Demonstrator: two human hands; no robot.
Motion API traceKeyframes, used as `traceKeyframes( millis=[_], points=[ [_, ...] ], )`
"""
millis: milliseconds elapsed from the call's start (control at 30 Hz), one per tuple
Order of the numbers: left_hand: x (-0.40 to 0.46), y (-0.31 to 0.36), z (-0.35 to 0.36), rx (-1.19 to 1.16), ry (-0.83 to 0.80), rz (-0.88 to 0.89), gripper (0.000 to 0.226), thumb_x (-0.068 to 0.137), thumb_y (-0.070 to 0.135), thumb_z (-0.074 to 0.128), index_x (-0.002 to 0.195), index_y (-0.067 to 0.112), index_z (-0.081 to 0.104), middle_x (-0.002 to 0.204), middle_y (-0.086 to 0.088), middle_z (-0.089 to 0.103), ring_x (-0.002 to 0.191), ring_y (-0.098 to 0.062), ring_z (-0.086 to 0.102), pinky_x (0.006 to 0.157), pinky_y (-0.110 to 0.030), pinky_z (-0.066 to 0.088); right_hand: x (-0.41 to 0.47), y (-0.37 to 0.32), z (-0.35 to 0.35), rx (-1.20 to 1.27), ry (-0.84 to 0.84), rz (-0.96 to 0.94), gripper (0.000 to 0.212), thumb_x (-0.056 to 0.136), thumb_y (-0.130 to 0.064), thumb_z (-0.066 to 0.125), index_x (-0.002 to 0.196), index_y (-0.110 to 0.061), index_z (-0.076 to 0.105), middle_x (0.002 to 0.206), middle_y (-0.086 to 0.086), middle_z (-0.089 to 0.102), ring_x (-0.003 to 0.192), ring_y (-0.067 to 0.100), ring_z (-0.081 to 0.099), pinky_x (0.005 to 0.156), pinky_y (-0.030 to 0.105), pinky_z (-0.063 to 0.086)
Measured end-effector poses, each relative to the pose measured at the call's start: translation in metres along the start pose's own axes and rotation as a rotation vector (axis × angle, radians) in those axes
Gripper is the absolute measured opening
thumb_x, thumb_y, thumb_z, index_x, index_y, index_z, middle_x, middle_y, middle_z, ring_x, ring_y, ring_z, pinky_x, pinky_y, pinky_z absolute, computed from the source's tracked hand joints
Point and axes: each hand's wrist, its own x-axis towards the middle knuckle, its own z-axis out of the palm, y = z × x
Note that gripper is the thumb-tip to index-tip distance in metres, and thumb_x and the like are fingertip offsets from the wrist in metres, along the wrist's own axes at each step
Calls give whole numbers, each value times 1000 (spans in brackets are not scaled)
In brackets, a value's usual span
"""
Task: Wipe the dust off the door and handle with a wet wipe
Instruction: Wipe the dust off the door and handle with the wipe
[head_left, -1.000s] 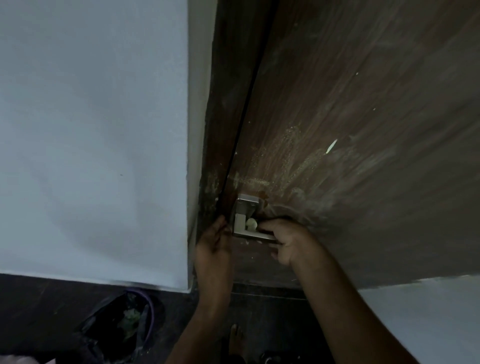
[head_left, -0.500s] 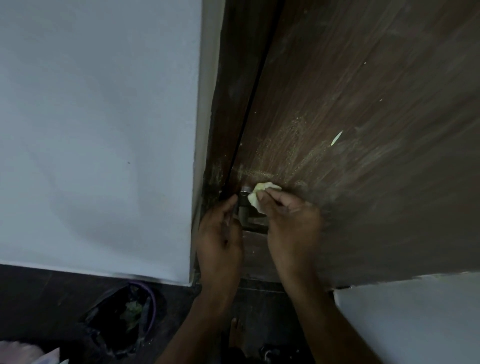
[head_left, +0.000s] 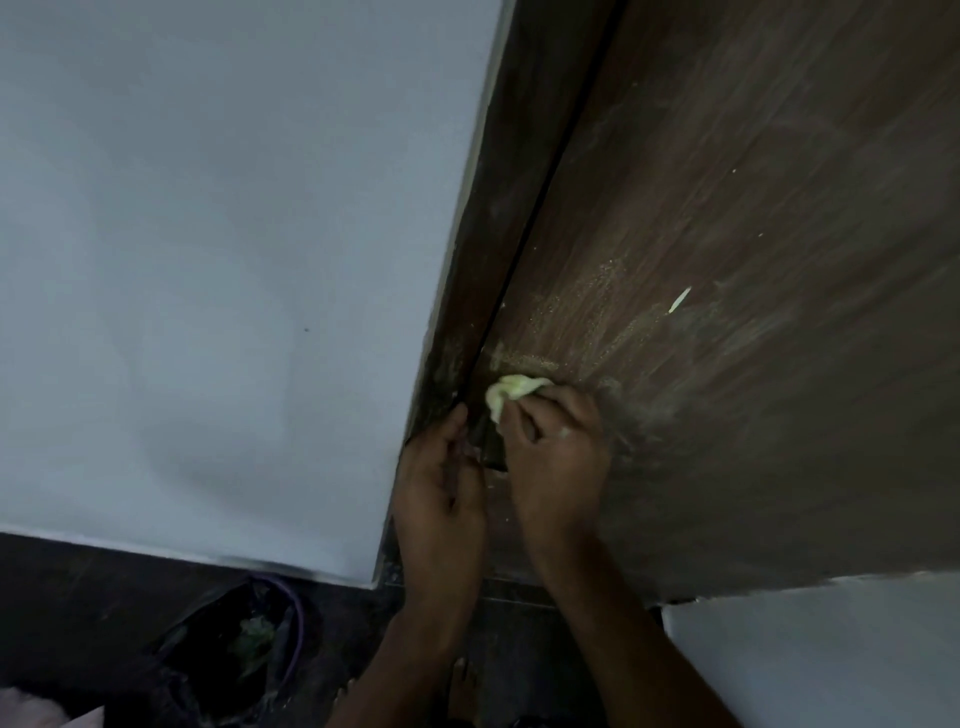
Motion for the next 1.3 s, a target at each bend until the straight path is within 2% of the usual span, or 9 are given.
traceKeyframes(
  millis=[100,300,467,567,733,800,900,1100,1300],
  points=[
    [-2,-2,-4,-3,-8,11,43,95,4,57,134,20,65,128,20,63,121,3,59,99,-8,43,0,10,-10,34,33,101,5,75,-4,82,75,-5,77,76,6,70,64,11,63,69,-5,36],
    [1,11,4,17,-27,40,52,95,-4,56,130,34,61,124,33,58,118,14,54,98,-5,40,11,-13,8,-20,-127,-120,5,74,-2,80,72,-4,76,76,9,69,75,23,67,72,27,55],
    [1,5,-2,20,-35,61,45,95,-1,61,134,20,64,130,20,63,122,1,59,103,-17,46,0,8,-10,141,-64,184,6,76,-11,82,78,-14,77,74,-5,68,57,-6,56,61,0,42],
    [6,6,-4,30,-77,152,46,94,-7,62,135,15,64,133,9,64,125,1,58,104,-14,43,-3,16,-20,277,-228,243,9,75,-16,83,82,-18,78,89,-11,65,80,1,65,64,13,52],
    [13,11,-1,54,-105,225,41,89,-9,67,121,15,72,117,15,68,112,14,59,95,-5,43,4,9,-37,387,-335,80,11,74,-21,83,82,-21,75,106,-16,67,100,-4,64,77,7,52],
    [13,15,-1,37,-91,132,30,93,8,68,113,29,74,108,28,70,104,15,63,87,-2,44,6,11,-42,469,-327,192,13,76,-30,81,86,-28,73,96,-16,73,90,0,71,75,21,60],
    [12,21,5,-188,-90,-117,22,92,16,70,101,35,77,95,21,78,92,6,71,77,-8,52,6,11,-45,603,-329,274,28,82,-19,79,104,-35,74,96,-11,77,90,5,73,78,27,62],
    [10,23,12,-598,-46,-447,17,93,11,67,101,19,80,98,-5,80,94,-20,76,74,-24,59,-3,13,-39,382,-425,-156,37,97,-12,59,134,-12,61,128,-2,55,121,13,57,97,30,54],
    [8,21,8,-621,-146,-446,26,97,15,60,114,22,78,113,0,78,111,-17,72,96,-38,53,-7,19,-19,208,-206,-326,30,92,7,63,121,2,67,124,13,64,118,14,55,105,18,43]
  ],
)
